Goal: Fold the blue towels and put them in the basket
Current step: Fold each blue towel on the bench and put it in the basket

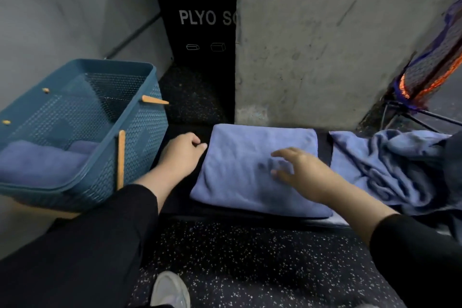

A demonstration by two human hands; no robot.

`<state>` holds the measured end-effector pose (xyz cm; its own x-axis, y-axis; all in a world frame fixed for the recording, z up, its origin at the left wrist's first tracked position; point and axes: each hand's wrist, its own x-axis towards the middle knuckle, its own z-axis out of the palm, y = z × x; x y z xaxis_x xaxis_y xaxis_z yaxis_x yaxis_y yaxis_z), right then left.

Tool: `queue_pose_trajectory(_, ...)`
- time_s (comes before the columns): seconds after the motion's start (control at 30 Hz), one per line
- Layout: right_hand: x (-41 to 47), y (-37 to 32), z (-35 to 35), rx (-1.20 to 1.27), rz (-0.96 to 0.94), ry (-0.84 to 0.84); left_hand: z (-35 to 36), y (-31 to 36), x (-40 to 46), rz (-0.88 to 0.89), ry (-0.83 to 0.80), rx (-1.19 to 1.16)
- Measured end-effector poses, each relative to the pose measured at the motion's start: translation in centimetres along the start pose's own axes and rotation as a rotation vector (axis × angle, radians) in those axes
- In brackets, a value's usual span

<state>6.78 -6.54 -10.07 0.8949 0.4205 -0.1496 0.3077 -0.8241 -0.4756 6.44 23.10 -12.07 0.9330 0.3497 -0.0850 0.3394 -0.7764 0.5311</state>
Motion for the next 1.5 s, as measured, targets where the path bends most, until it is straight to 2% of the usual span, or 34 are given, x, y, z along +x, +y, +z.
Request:
queue_pose_trajectory(0.07, -0.4, 0.2, 1.8, -0.067, -0.035, -0.101, 0.3, -1.5, -1.6, 0.003, -0.062, 0.113)
queue_pose_trajectory(0.33, -1.9, 0.7, 4.1, -0.276, -0.065, -0.122, -0.5, -1.9, -5.5, 0.012, -0.262, 0.166)
queue_pose_trajectory(0.6, -3.3, 1.7, 4.8, -0.372, -0.077, -0.161, -0.8, -2.5, -6.4, 0.032, -0.219, 0.336)
queue_pose_trajectory(0.73, -4.2, 2.5, 4.2, -0.2, -0.171, -0.057, -0.8, -3.1, -7.2, 0.27, -0.075, 0.257)
queue_pose_trajectory(0.83, -5.5, 3.5, 3.0, -0.182, -0.282, 0.062, -0.6, -3.2, -8.0, 0.571, -0.142, 0.29)
queue_pose_trajectory(0.93, -6.8, 5.1, 2.3, -0.244, -0.338, 0.012, 0.2, -4.2, -8.3, 0.699, -0.174, 0.418)
queue_pose_trajectory(1.1, -8.4, 6.5, 1.7, -0.185, -0.276, 0.022, -0.2, -5.4, -8.2, 0.752, -0.176, 0.403)
queue_pose_trajectory(1.2, -8.7, 7.1, 1.3, -0.225, -0.246, 0.075, -0.4, -5.5, -8.4, 0.725, -0.137, 0.458)
queue_pose_trajectory(1.33, -8.6, 7.0, 1.2, -0.254, -0.21, 0.119, -0.3, -4.4, -9.2, 0.688, -0.104, 0.421)
queue_pose_trajectory(1.5, -9.2, 5.9, -0.5, -0.17, -0.067, 0.07, -1.7, -4.2, -9.1, 0.583, -0.266, 0.288)
